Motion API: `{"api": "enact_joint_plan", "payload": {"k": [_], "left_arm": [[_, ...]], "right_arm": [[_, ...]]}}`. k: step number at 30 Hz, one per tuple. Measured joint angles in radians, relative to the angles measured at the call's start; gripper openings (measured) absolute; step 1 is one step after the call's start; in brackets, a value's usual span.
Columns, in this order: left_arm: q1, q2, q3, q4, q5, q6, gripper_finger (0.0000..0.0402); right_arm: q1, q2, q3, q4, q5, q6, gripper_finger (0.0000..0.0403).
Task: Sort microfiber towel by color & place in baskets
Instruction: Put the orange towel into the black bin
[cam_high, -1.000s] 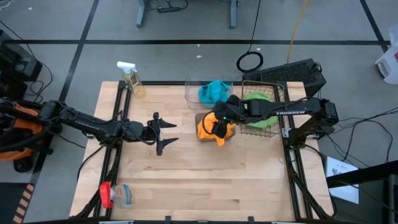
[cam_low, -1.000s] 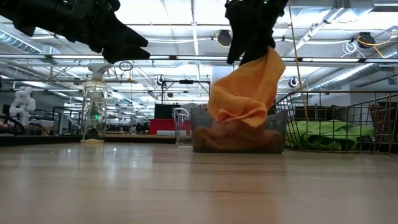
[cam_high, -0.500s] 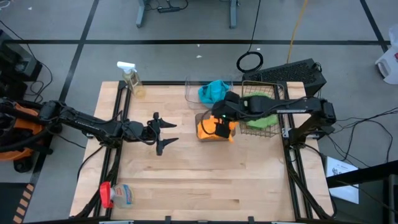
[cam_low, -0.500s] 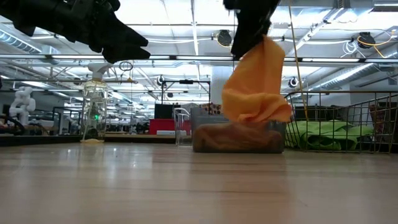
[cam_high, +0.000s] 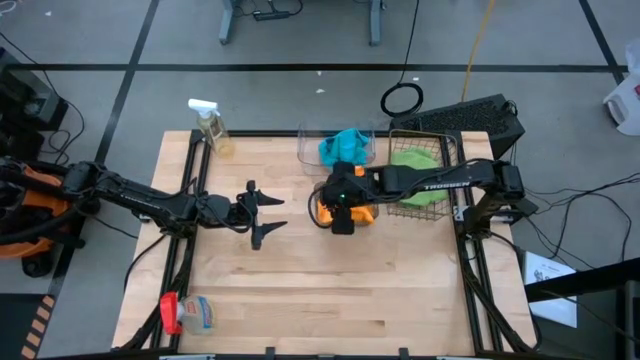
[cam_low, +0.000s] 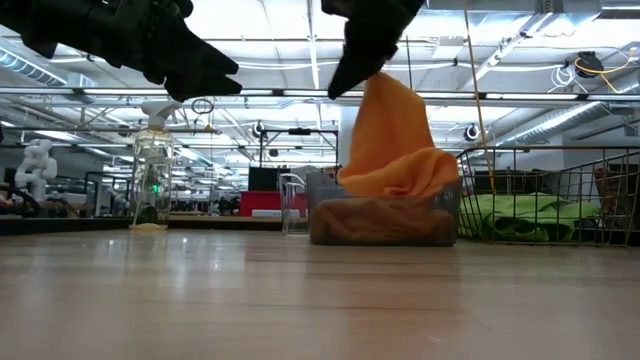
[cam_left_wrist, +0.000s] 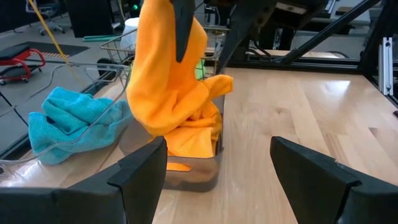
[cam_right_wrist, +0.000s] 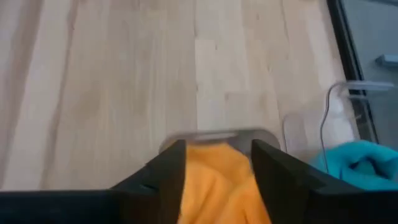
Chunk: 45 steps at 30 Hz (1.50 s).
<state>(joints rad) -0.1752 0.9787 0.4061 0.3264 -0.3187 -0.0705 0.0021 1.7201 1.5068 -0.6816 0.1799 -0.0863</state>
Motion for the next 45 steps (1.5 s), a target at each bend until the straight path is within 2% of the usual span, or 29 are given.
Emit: {"api": "enact_joint_plan", "payload": {"k": [5, 7, 10, 13, 17, 21, 24, 26, 29, 32, 38, 45], "left_arm": [[0.000, 0.000, 0.000, -0.002, 0.000, 0.002, 0.0289], [0.000, 0.000, 0.000, -0.002, 0.000, 0.003, 0.0289], [0.000, 0.000, 0.000, -0.002, 0.000, 0.005, 0.0290], [0.000, 0.000, 0.000, -0.003, 0.000, 0.001, 0.0289], [0.000, 0.000, 0.000, -0.010, 0.000, 0.000, 0.0289], [0.001, 0.000, 0.000, -0.030, 0.000, 0.001, 0.0289], [0.008, 0.000, 0.000, -0.030, 0.000, 0.001, 0.0290], [0.013, 0.000, 0.000, -0.028, 0.000, 0.000, 0.0290], [0.014, 0.000, 0.000, -0.014, 0.000, -0.001, 0.0289], [0.014, 0.000, 0.000, -0.013, 0.000, -0.003, 0.0289], [0.014, 0.000, 0.000, -0.013, 0.000, -0.003, 0.0290], [0.014, 0.000, 0.000, -0.013, 0.000, -0.003, 0.0290]], "right_arm": [[0.001, -0.004, 0.000, 0.073, -0.024, 0.070, 0.0118], [0.000, -0.006, 0.001, 0.123, -0.052, 0.134, 0.0109], [0.000, -0.006, 0.001, 0.137, -0.107, 0.159, 0.0123], [0.003, -0.006, 0.001, 0.083, -0.033, 0.152, 0.0156], [0.022, -0.025, 0.001, -0.076, 0.059, 0.161, 0.0197], [0.081, -0.039, 0.001, -0.238, 0.099, 0.254, 0.0201], [0.118, -0.038, 0.001, -0.308, 0.193, 0.300, 0.0170], [0.120, -0.030, -0.003, -0.283, 0.212, 0.316, 0.0137], [0.099, -0.006, -0.027, -0.253, 0.195, 0.336, 0.0075], [0.057, 0.037, -0.054, -0.257, 0.134, 0.337, 0.0016], [-0.022, 0.113, -0.084, -0.251, 0.106, 0.337, 0.0015], [-0.107, 0.115, -0.083, -0.203, 0.103, 0.335, 0.0003]]}}
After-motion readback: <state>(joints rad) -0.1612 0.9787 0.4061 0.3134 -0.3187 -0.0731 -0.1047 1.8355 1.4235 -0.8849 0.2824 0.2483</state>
